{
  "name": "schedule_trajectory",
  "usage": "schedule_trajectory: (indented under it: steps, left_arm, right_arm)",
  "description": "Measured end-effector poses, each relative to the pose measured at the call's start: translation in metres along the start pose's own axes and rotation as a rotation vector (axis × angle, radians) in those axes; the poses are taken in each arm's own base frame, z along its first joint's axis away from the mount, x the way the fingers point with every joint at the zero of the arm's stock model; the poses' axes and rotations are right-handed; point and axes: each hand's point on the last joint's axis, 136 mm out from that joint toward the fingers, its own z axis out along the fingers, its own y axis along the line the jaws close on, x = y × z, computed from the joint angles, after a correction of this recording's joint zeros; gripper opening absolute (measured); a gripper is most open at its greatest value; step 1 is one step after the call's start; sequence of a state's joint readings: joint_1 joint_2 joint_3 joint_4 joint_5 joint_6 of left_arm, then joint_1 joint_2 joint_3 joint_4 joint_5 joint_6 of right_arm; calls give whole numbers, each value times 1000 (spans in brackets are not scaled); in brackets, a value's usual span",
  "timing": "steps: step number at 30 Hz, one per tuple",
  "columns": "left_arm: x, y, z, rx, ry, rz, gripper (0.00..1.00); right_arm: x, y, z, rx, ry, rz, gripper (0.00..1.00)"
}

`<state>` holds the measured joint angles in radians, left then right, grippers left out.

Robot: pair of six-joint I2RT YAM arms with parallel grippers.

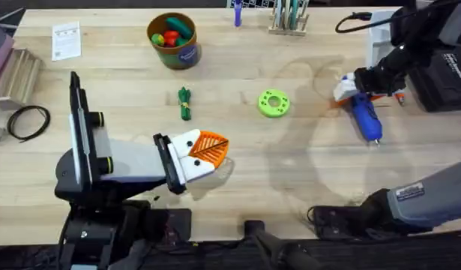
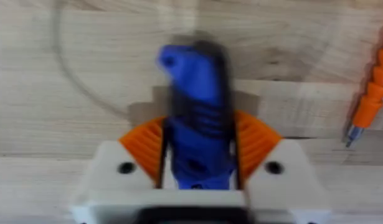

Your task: Pick up the gripper from the table and insert it into the empty holder that is missing its gripper. Then pick up a screw, insert it into the mounting hole, and use the screwdriver to tighten it. Finally, clean up the table by picking up the vegetable and placing it into the bucket.

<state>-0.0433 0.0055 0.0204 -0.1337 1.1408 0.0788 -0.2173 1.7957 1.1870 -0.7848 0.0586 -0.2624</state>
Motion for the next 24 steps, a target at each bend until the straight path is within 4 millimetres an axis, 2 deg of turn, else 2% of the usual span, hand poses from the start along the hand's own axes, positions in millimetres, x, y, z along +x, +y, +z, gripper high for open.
schedule_trajectory:
  steps: [4, 5, 6, 14, 18, 21, 24]
  left_arm:
    - [0, 0, 0, 0, 0, 0, 5]
    - [0, 0, 0, 0, 0, 0, 5]
    - [0, 0, 0, 0, 0, 0, 5]
    - [0, 0, 0, 0, 0, 0, 5]
    - [0, 0, 0, 0, 0, 0, 5]
    - [0, 0, 0, 0, 0, 0, 5]
    - [0, 0, 0, 0, 0, 0, 5]
  right_arm:
    - [0, -3, 1, 14, 0, 1, 167]
    - [1, -3, 1, 16, 2, 2, 56]
    - [2, -3, 2, 15, 6, 6, 26]
    - [3, -2, 2, 8, 6, 6, 23]
    - [4, 9, -3, -42, 9, 0, 23]
    - [-3, 20, -21, -71, -31, -17, 23]
    - [-23, 33, -59, -79, -157, -44, 23]
